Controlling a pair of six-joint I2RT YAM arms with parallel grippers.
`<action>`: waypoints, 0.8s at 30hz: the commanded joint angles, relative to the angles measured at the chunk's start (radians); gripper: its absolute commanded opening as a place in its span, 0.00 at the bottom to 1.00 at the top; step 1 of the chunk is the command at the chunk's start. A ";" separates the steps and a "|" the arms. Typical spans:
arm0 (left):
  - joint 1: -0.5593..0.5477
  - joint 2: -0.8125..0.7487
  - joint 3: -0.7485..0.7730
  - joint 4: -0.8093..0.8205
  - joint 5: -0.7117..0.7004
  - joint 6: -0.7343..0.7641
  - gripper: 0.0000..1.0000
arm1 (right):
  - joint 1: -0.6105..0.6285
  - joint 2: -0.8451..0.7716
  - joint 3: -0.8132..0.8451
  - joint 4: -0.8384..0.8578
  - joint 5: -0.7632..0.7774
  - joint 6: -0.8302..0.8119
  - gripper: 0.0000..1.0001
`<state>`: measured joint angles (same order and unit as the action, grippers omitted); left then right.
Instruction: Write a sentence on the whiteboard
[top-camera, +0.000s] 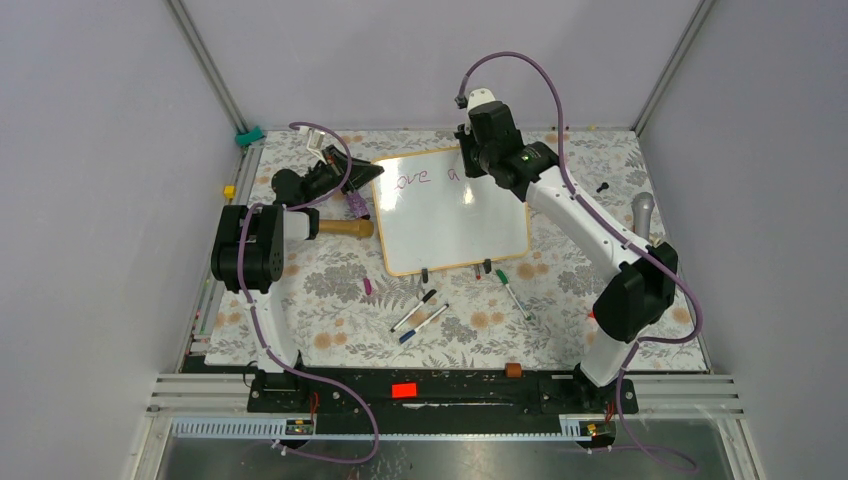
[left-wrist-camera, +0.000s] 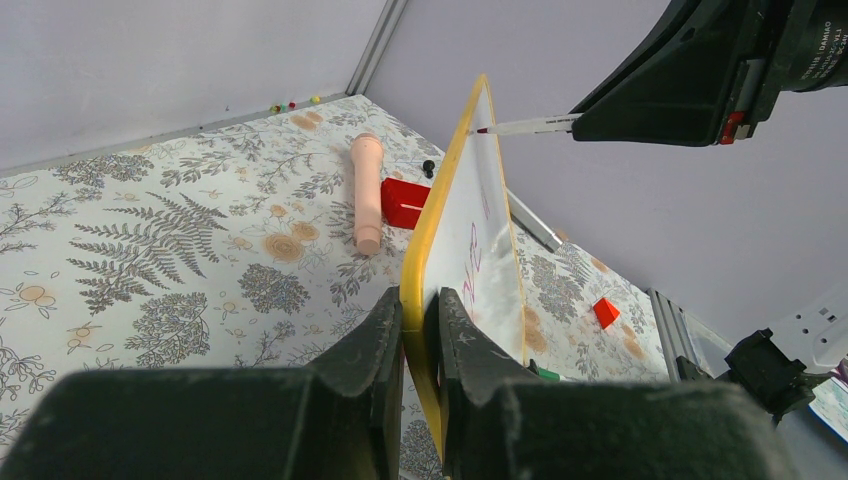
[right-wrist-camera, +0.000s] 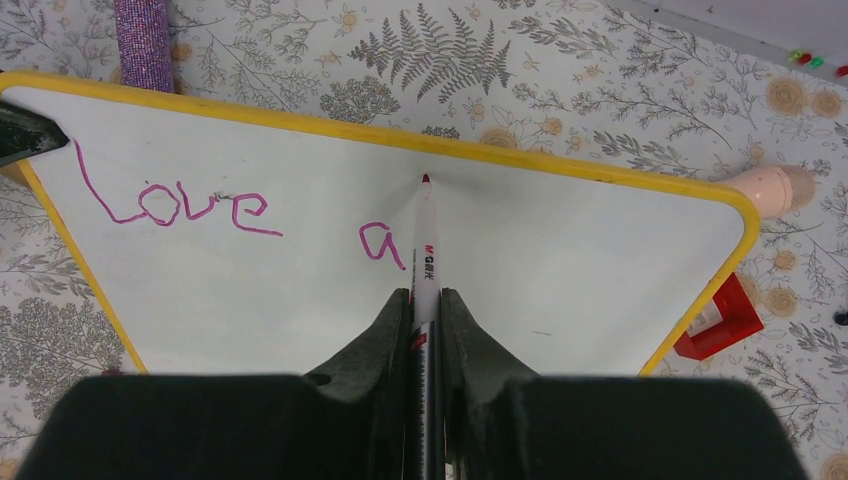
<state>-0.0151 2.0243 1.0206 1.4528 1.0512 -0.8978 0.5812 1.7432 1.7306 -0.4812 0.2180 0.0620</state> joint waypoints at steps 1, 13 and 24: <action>-0.032 0.026 -0.031 0.023 0.128 0.129 0.00 | -0.008 -0.006 -0.001 0.020 -0.006 0.015 0.00; -0.032 0.022 -0.032 0.022 0.132 0.137 0.00 | -0.007 -0.064 -0.114 0.022 -0.036 0.037 0.00; -0.032 0.023 -0.033 0.022 0.128 0.137 0.00 | -0.008 -0.096 -0.171 0.020 -0.056 0.038 0.00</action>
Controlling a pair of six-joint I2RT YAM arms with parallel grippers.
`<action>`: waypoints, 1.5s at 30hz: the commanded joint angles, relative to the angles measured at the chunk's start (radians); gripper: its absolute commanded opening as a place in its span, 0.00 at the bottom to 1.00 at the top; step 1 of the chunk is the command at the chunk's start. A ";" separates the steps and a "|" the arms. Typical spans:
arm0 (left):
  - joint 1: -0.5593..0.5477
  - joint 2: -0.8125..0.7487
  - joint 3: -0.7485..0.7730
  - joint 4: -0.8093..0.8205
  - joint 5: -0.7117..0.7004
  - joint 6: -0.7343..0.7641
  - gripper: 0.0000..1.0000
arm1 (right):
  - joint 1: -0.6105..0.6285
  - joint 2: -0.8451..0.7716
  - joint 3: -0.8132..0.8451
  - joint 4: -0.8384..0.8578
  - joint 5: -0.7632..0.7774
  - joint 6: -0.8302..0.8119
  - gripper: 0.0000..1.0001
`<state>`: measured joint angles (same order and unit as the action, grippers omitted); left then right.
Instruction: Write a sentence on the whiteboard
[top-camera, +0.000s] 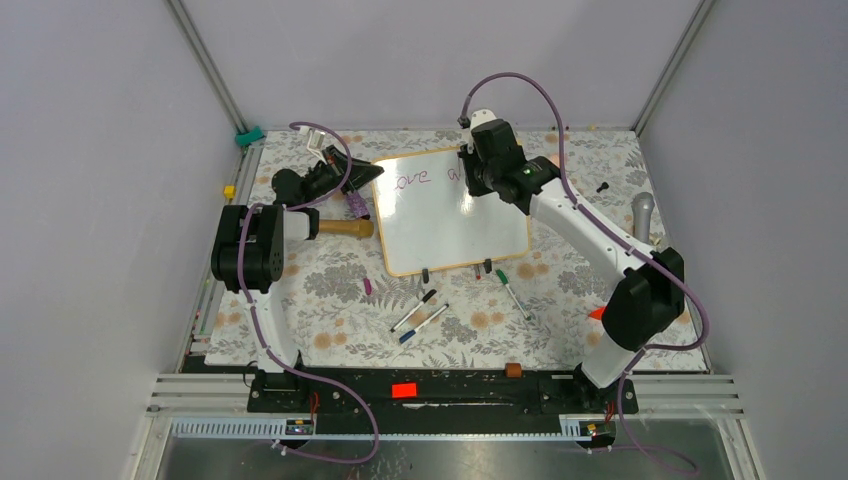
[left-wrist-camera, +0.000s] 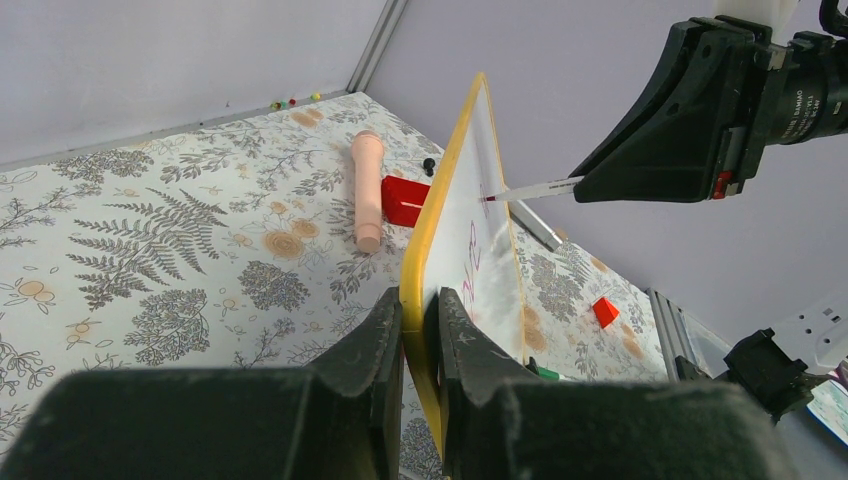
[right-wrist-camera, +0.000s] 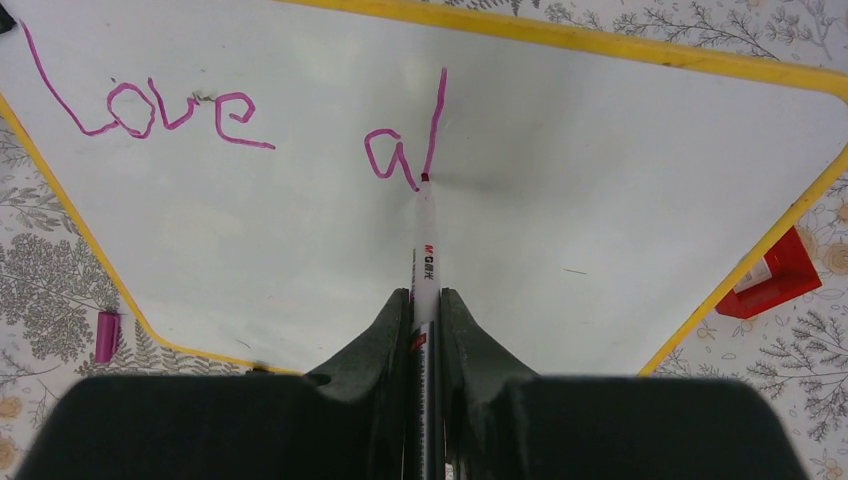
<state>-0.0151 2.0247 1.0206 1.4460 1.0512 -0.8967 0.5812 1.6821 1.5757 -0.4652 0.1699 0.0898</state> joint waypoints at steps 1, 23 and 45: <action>-0.032 0.022 -0.033 0.030 0.129 0.136 0.00 | -0.008 -0.036 -0.018 0.004 -0.009 0.011 0.00; -0.031 0.023 -0.033 0.030 0.129 0.134 0.00 | -0.015 -0.043 0.113 -0.040 0.019 -0.007 0.00; -0.031 0.026 -0.030 0.030 0.130 0.133 0.00 | -0.029 0.037 0.171 -0.011 0.076 -0.019 0.00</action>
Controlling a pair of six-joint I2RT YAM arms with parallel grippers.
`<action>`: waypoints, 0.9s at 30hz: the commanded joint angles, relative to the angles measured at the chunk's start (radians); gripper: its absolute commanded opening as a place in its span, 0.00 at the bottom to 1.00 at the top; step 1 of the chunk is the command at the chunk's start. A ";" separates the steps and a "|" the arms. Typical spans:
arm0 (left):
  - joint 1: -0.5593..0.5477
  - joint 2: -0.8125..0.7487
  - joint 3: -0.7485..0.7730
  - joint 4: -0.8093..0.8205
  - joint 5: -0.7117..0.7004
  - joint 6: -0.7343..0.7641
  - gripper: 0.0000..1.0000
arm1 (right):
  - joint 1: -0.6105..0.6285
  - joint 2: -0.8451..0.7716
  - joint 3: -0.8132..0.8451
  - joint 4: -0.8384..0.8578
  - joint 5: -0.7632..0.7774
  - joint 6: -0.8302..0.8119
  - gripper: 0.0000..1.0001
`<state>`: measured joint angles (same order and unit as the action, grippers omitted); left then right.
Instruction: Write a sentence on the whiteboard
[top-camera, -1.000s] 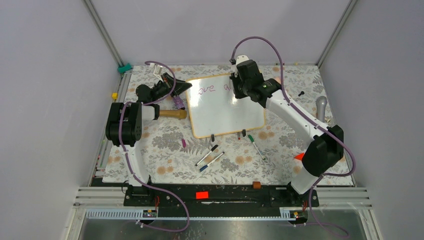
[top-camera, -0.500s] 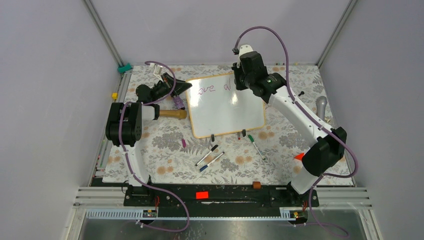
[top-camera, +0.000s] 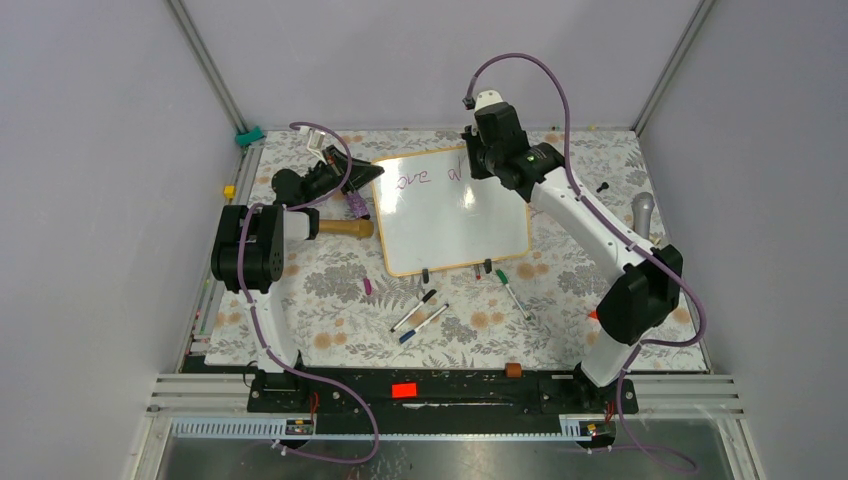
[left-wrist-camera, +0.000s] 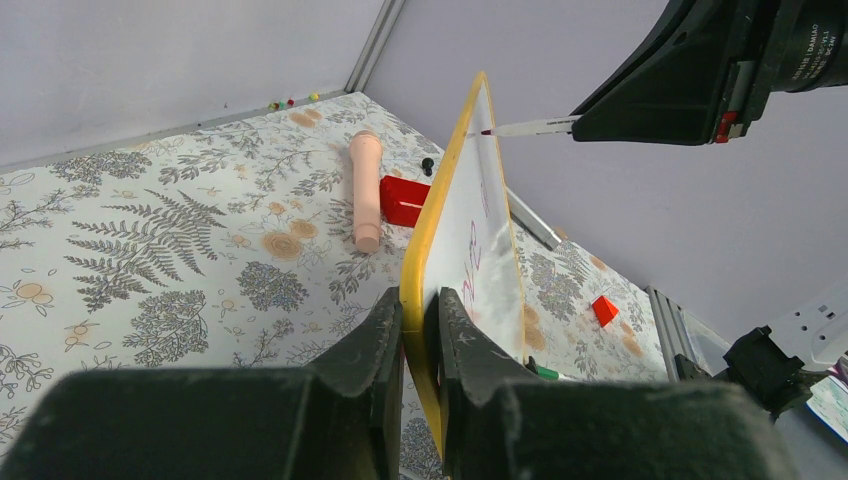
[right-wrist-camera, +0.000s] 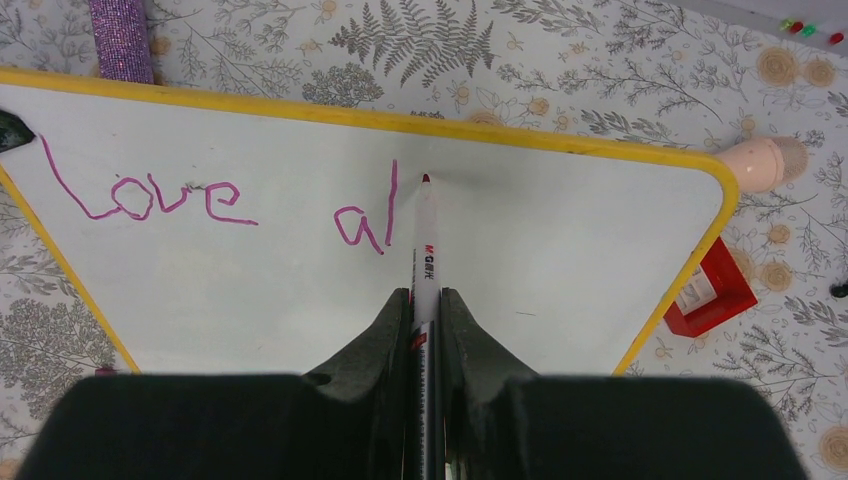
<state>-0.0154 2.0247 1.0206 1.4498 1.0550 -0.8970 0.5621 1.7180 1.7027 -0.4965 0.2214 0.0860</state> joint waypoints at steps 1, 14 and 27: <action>-0.031 0.025 -0.030 0.026 0.127 0.133 0.00 | -0.010 0.002 0.044 0.023 0.025 -0.015 0.00; -0.031 0.025 -0.029 0.026 0.126 0.132 0.00 | -0.013 0.013 0.042 0.024 0.020 -0.014 0.00; -0.030 0.025 -0.028 0.026 0.127 0.132 0.00 | -0.014 -0.010 -0.005 -0.003 -0.010 0.002 0.00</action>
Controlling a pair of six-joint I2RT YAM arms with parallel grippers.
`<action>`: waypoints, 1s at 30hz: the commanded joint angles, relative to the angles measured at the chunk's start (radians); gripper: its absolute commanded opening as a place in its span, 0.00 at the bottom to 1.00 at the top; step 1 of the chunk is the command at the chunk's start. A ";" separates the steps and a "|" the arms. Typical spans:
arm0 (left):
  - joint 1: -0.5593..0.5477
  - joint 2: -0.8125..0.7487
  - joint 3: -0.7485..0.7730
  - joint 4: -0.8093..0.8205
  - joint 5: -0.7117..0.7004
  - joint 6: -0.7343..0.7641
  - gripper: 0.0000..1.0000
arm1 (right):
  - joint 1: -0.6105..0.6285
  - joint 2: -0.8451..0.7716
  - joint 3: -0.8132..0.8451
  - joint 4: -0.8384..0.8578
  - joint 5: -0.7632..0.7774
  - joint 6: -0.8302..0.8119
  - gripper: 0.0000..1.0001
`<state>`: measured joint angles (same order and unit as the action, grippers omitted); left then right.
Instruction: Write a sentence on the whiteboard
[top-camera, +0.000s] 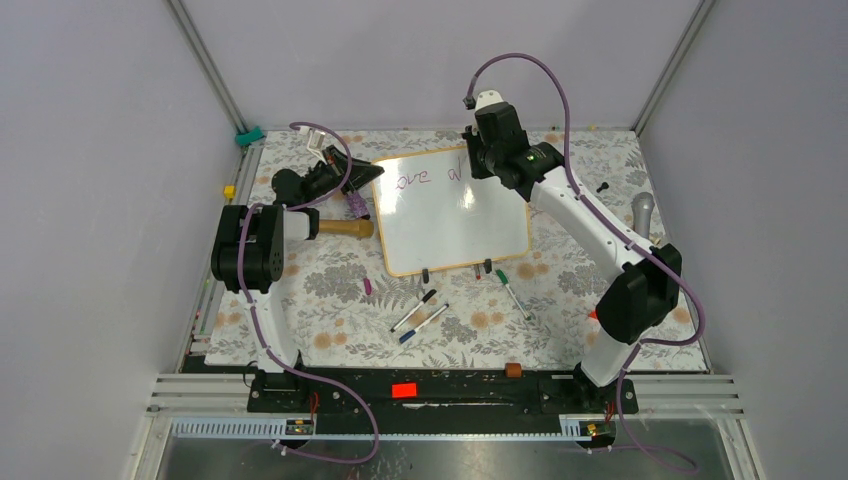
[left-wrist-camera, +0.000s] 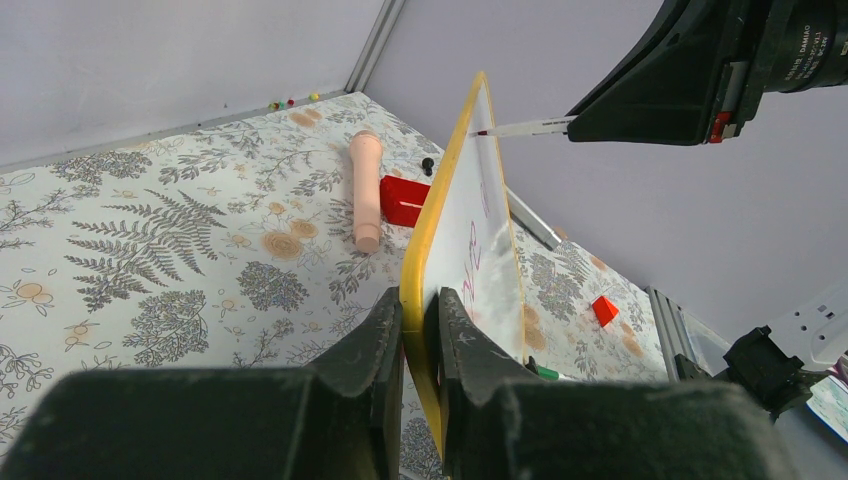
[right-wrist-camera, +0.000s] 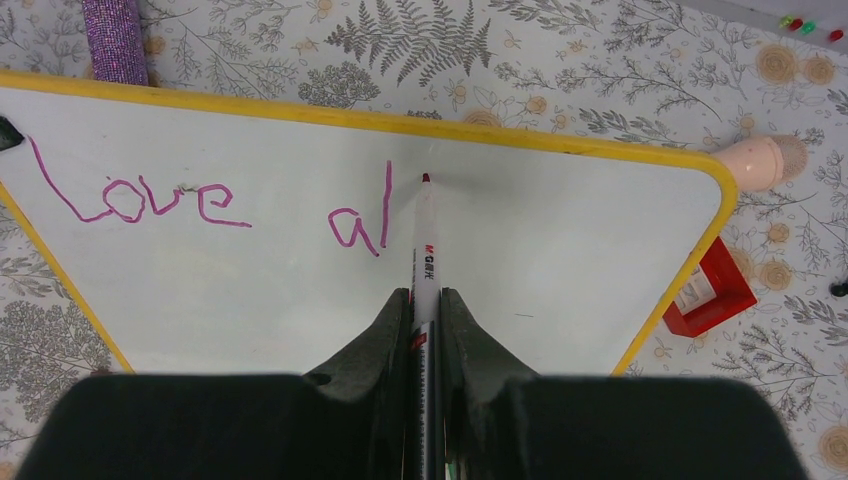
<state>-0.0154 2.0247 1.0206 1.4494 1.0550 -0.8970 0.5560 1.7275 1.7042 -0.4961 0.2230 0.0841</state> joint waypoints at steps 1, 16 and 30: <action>-0.031 0.026 -0.028 0.026 0.126 0.132 0.00 | -0.008 -0.023 -0.014 -0.005 -0.015 0.005 0.00; -0.029 0.026 -0.028 0.026 0.128 0.133 0.00 | -0.007 -0.081 -0.129 -0.012 -0.048 0.031 0.00; -0.026 0.025 -0.029 0.026 0.125 0.132 0.00 | -0.007 -0.191 -0.150 0.039 -0.120 0.032 0.00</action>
<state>-0.0151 2.0247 1.0206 1.4490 1.0550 -0.8970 0.5560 1.6482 1.5688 -0.4980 0.1566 0.1108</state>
